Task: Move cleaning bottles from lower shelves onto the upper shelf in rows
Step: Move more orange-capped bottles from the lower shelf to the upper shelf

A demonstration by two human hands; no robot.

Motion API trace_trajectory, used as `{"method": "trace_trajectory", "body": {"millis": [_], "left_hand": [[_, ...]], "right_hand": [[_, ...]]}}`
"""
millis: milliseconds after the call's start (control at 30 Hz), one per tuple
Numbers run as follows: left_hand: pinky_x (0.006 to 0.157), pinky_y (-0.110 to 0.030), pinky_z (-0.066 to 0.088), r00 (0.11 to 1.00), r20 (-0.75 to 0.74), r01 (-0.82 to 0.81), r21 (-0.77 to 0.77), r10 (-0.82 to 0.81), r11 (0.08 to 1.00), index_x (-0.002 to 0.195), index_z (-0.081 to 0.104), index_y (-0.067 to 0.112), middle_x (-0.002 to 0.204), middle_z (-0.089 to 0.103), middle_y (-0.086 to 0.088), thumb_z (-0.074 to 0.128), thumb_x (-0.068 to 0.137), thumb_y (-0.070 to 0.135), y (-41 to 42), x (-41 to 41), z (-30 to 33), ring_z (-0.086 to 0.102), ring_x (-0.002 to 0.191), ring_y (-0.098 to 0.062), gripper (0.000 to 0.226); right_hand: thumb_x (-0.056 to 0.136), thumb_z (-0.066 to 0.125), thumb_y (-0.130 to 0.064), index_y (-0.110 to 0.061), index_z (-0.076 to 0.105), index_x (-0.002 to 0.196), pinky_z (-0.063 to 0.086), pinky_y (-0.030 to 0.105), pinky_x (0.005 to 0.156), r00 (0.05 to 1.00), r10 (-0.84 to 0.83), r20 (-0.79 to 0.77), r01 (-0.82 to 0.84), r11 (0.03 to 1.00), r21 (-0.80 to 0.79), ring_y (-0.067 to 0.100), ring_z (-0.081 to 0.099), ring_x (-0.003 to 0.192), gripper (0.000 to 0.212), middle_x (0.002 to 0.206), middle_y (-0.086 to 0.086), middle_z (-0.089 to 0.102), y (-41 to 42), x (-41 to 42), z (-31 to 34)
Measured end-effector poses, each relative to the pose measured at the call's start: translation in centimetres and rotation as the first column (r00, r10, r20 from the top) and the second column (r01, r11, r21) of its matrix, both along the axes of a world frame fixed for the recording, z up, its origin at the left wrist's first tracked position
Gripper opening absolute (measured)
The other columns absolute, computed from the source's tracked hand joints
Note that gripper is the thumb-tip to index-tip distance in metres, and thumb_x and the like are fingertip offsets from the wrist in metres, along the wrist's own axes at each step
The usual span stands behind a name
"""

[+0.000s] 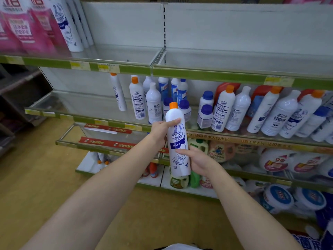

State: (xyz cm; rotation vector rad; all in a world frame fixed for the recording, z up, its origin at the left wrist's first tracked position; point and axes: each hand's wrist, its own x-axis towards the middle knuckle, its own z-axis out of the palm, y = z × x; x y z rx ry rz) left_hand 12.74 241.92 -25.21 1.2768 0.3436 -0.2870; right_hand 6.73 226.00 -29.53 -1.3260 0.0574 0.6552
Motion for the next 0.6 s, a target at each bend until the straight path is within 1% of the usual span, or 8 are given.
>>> {"method": "trace_trajectory", "body": {"millis": [100,133,267,367,433,500,533,600], "left_hand": [[0.074,-0.038,0.06,1.0,0.001,0.017,0.018,-0.017,1.0,0.112,0.067,-0.001,0.096,0.077,-0.014,0.086,0.077,0.023,-0.1,-0.1,-0.1,0.075,0.083,-0.027,0.047],[0.073,-0.037,0.059,1.0,0.002,0.014,0.014,-0.014,1.0,0.112,0.067,-0.001,0.096,0.077,-0.014,0.085,0.078,0.024,-0.2,-0.1,0.0,0.075,0.082,-0.026,0.045],[0.072,-0.037,0.06,1.0,0.01,-0.005,-0.024,0.006,1.0,0.113,0.066,0.0,0.097,0.077,-0.014,0.083,0.08,0.021,-0.4,-0.1,0.7,0.074,0.084,-0.027,0.043],[0.075,-0.041,0.061,1.0,0.013,-0.026,-0.072,0.027,0.997,0.117,0.064,0.002,0.102,0.076,-0.015,0.084,0.079,0.022,-0.4,0.5,2.5,0.074,0.089,-0.029,0.048],[0.078,-0.043,0.061,0.998,0.032,-0.05,-0.101,0.054,0.994,0.118,0.065,0.001,0.102,0.076,-0.015,0.085,0.077,0.021,-0.1,1.3,4.4,0.074,0.088,-0.03,0.051],[0.074,-0.042,0.061,0.992,0.072,-0.092,-0.124,0.102,0.988,0.119,0.064,-0.002,0.102,0.076,-0.017,0.086,0.074,0.019,0.6,2.4,6.8,0.074,0.085,-0.03,0.054],[0.071,-0.041,0.061,0.988,0.1,-0.109,-0.124,0.121,0.986,0.12,0.063,-0.003,0.102,0.075,-0.017,0.086,0.074,0.018,1.0,2.9,8.2,0.074,0.083,-0.031,0.055],[0.071,-0.042,0.062,0.974,0.166,-0.135,-0.112,0.152,0.985,0.117,0.063,-0.003,0.1,0.075,-0.018,0.085,0.075,0.019,2.2,4.1,11.0,0.073,0.081,-0.031,0.052]], "right_hand": [[0.091,0.072,-0.015,-0.016,0.061,0.125,0.054,0.046,0.099,1.0,-0.014,0.006,0.014,1.0,-0.01,0.027,0.07,0.111,0.036,0.116,0.008,0.075,-0.1,0.0,-0.1],[0.09,0.072,-0.014,-0.015,0.061,0.125,0.054,0.046,0.099,1.0,-0.022,0.004,0.022,1.0,-0.014,0.027,0.07,0.111,0.036,0.116,0.008,0.075,-0.2,0.1,-0.1],[0.09,0.072,-0.013,-0.012,0.06,0.131,0.052,0.049,0.102,1.0,-0.015,0.02,0.016,1.0,-0.014,0.029,0.069,0.113,0.042,0.119,0.01,0.074,-0.3,0.8,0.1],[0.089,0.073,-0.013,-0.01,0.06,0.131,0.056,0.045,0.095,0.999,-0.023,0.046,0.023,1.0,0.008,0.03,0.07,0.111,0.044,0.118,0.011,0.074,0.3,1.9,1.3],[0.083,0.077,-0.02,-0.01,0.059,0.132,0.055,0.047,0.096,0.996,-0.026,0.086,0.022,0.999,0.048,0.031,0.069,0.112,0.053,0.118,0.011,0.074,1.1,3.1,2.5],[0.075,0.081,-0.028,-0.013,0.059,0.133,0.052,0.052,0.1,0.988,-0.024,0.15,0.015,0.998,0.062,0.031,0.069,0.112,0.064,0.119,0.008,0.074,2.3,4.6,4.3],[0.073,0.082,-0.031,-0.015,0.059,0.132,0.052,0.053,0.101,0.982,-0.023,0.186,0.012,0.998,0.06,0.029,0.07,0.111,0.065,0.118,0.006,0.074,3.1,5.5,5.3],[0.076,0.081,-0.031,-0.017,0.063,0.126,0.053,0.053,0.099,0.965,-0.019,0.26,0.003,0.998,0.062,0.028,0.071,0.108,0.056,0.115,0.004,0.076,4.5,7.4,7.4]]}}
